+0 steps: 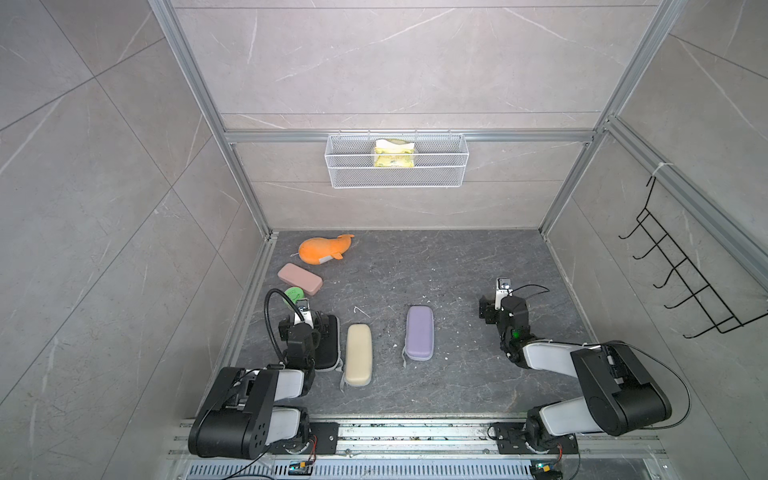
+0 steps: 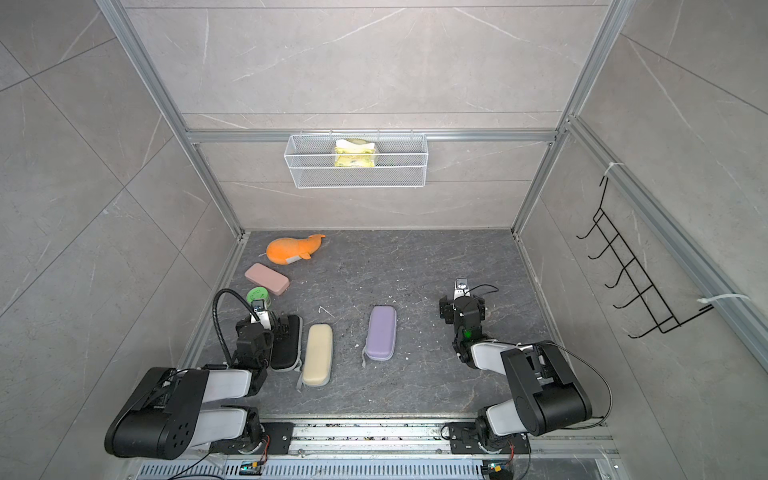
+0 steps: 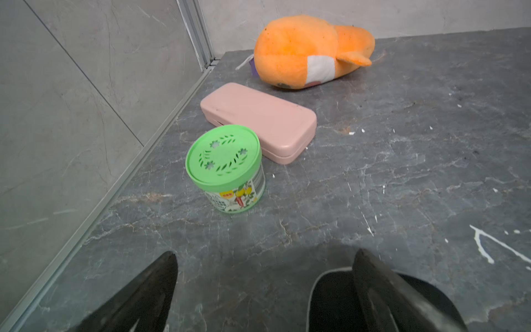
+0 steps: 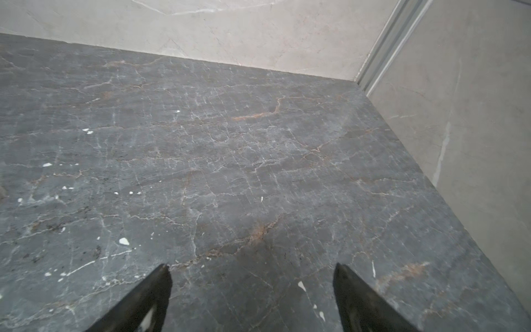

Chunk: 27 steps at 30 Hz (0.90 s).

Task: Put umbrellas into zippered umbrella sleeves
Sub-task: Reset both arms

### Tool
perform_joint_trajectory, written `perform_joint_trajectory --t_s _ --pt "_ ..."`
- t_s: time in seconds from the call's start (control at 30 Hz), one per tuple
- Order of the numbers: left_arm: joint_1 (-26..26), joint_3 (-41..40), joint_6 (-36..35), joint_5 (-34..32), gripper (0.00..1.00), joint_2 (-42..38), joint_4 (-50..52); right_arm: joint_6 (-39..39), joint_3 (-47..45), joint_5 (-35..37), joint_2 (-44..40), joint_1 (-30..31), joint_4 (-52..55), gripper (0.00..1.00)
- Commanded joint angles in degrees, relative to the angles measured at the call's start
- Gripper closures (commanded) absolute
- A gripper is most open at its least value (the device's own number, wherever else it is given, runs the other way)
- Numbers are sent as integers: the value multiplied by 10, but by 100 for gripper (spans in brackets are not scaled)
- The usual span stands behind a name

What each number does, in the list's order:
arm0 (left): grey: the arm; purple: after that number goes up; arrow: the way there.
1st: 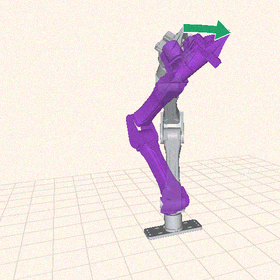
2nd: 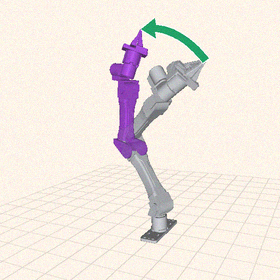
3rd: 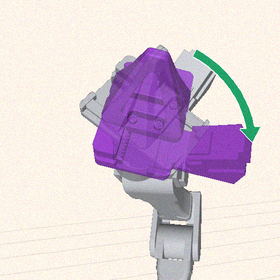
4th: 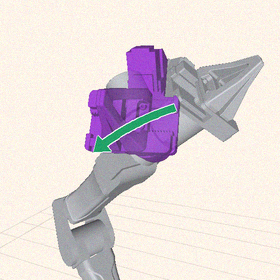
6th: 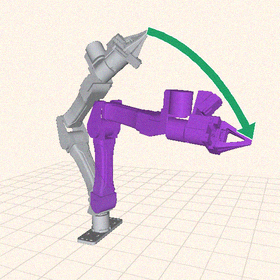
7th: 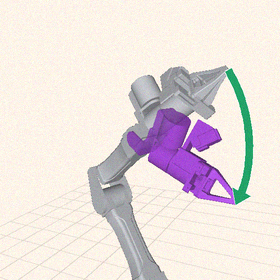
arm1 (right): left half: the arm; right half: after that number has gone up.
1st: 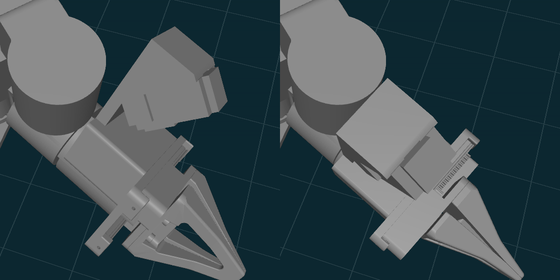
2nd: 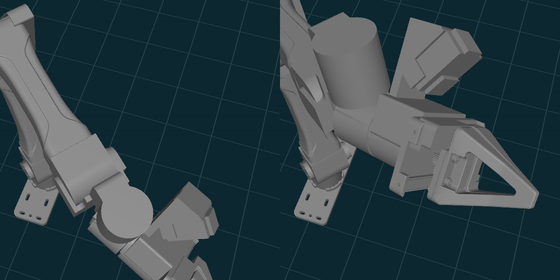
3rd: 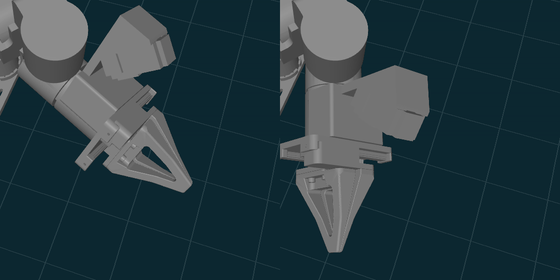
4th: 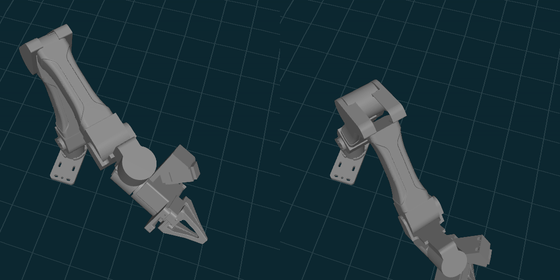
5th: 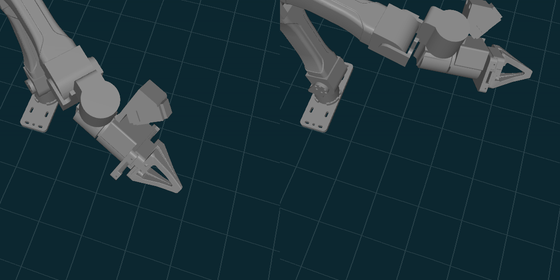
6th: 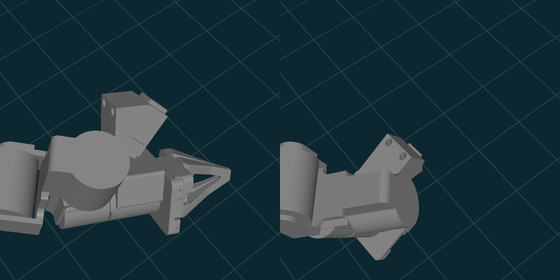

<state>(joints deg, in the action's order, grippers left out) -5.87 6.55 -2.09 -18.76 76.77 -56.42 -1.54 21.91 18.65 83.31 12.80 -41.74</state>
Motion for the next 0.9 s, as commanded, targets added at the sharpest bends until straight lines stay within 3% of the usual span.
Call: perform_joint_trajectory --t_s 0.0,0.07,0.13,0.17,0.2,0.5,0.87 --pt "14 26 -20 53 3 27 -89 -5 -2 -49 8 -19 -43 1" --pt "17 36 -22 65 3 57 -97 11 -8 -88 15 -45 -50 0" --pt "21 43 -23 76 2 88 -109 13 -25 -99 51 -55 -137 0" --pt "22 49 -25 76 2 108 -128 18 -15 -102 31 -56 -75 0" --pt "22 52 -26 74 2 115 -130 18 -16 -103 36 -56 -84 0" --pt "90 126 59 76 0 89 55 17 -18 -100 37 -57 -95 0" --pt "90 126 58 75 0 90 53 16 -17 -100 37 -57 -94 0"
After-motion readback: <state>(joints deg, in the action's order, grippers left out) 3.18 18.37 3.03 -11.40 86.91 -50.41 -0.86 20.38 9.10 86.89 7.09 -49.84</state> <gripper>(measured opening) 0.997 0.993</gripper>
